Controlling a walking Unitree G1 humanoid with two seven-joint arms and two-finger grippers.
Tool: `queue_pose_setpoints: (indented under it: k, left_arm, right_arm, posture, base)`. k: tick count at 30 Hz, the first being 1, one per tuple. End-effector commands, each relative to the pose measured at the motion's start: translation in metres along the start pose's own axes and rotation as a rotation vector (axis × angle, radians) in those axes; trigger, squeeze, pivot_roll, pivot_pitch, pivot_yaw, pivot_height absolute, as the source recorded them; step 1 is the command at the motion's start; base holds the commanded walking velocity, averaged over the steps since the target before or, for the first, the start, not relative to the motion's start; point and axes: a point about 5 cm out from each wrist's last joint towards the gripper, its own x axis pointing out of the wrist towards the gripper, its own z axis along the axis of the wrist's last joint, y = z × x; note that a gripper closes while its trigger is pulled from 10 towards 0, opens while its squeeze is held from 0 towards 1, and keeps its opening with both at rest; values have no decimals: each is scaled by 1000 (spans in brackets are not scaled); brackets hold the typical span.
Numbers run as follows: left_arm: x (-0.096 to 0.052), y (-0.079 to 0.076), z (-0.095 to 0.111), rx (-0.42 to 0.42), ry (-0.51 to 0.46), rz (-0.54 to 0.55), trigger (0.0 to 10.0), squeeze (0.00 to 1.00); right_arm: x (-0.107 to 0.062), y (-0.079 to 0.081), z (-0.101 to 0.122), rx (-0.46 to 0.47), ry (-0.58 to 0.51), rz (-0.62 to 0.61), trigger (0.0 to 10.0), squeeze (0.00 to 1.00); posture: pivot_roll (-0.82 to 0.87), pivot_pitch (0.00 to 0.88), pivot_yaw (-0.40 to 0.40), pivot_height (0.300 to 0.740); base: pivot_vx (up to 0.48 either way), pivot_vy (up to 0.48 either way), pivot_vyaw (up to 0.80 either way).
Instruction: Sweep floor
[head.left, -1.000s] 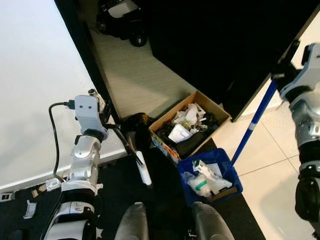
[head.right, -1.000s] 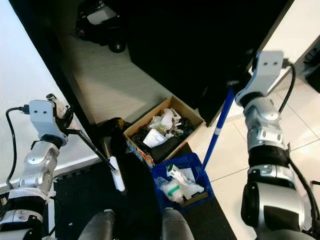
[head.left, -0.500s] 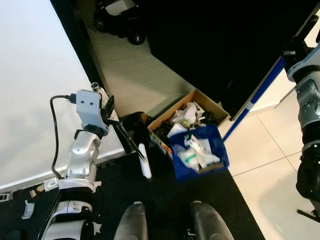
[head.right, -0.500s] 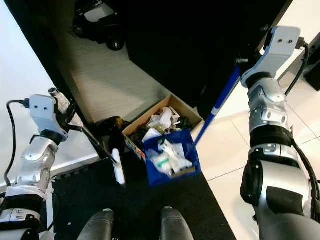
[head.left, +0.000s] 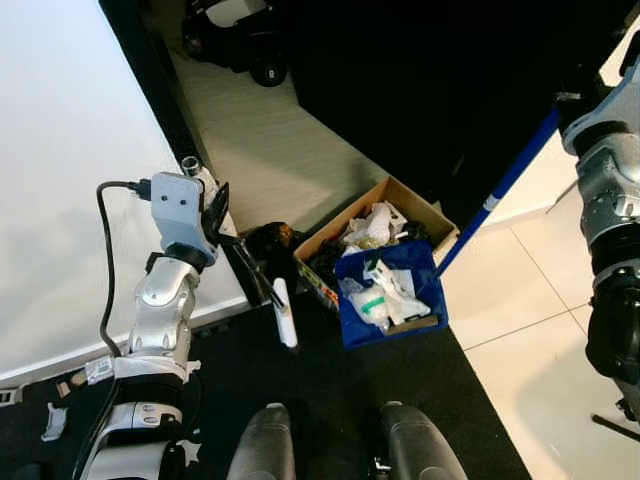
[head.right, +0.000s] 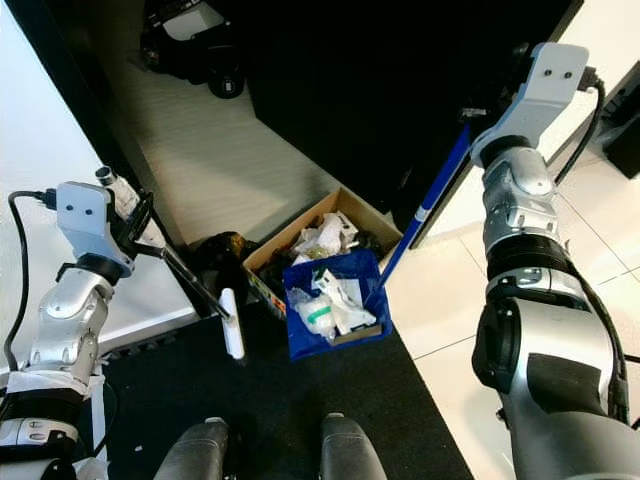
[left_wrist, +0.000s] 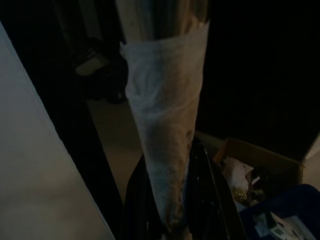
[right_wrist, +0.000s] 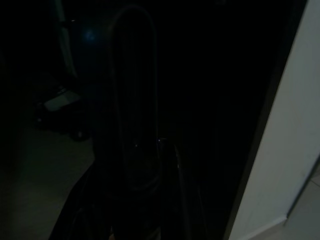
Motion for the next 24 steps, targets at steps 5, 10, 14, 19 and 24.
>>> queue_pose_setpoints:
  k: [5,10,14,19,24]
  left_arm:
    - [2,8,10,27,-32,-3,10000,0]
    - [3,10,13,32,-40,3,10000,0]
    - [1,12,15,37,-54,17,10000,0]
    - [-3,11,14,37,-55,22,10000,0]
    - [-7,11,14,39,-57,31,10000,0]
  right_arm:
    - [6,10,11,-5,-78,-21,10000,0]
    - [7,14,11,-15,-86,-23,10000,0]
    - [12,23,21,-67,-124,-33,10000,0]
    - [17,35,29,-135,-155,-62,10000,0]
    - [20,48,31,-151,-172,-81,10000,0]
  posture:
    - [32,52,-25,740]
    - [37,53,-24,740]
    - [43,56,-38,740]
    - [51,61,-57,740]
    - [64,70,-82,740]
  base:
    - [0,0,0]
    - [0,0,0]
    - [0,0,0]
    - [0,0,0]
    - [0,0,0]
